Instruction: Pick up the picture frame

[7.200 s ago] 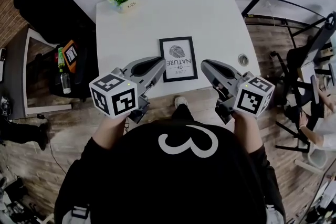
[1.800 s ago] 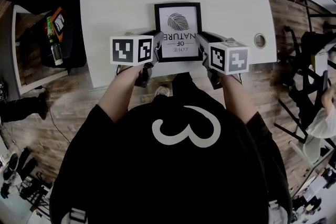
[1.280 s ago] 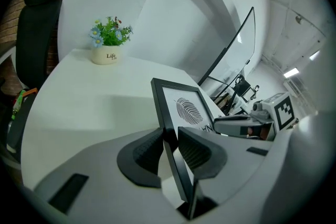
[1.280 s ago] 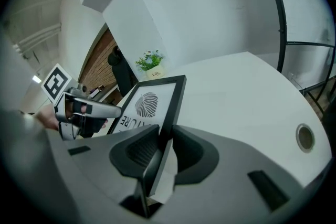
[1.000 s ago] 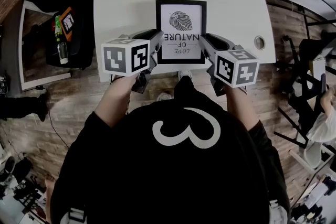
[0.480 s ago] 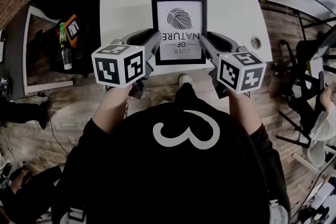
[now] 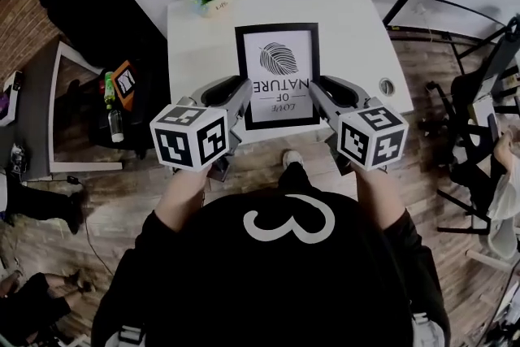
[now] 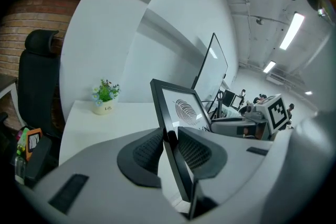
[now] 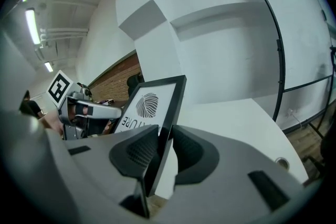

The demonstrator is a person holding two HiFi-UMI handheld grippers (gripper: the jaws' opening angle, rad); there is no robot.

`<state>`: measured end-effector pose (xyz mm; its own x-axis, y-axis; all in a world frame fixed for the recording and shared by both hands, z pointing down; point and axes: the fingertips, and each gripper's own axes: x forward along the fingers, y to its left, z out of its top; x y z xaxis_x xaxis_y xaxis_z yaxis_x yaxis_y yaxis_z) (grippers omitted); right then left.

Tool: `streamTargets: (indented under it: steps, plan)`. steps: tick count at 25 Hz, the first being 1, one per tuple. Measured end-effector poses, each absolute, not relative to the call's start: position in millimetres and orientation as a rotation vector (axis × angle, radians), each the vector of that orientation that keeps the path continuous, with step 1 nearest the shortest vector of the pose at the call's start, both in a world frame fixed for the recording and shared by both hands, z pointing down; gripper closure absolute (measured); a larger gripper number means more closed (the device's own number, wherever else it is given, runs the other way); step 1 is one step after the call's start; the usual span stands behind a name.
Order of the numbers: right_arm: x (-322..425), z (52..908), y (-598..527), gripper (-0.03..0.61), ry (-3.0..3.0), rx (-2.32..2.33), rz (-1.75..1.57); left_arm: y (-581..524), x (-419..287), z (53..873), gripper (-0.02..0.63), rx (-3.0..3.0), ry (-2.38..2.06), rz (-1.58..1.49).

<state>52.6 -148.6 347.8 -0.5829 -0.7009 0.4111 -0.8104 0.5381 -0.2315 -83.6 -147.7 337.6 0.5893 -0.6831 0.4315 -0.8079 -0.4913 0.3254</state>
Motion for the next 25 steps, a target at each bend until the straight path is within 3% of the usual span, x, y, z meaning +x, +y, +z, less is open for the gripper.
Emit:
streamTargets:
  steps: [25]
  plan:
    - [33.0, 263.2, -97.6, 0.482, -2.626, 1.401, 0.367, -96.9, -106.8, 253.8, 0.520, 2.511, -1.157, 0.150]
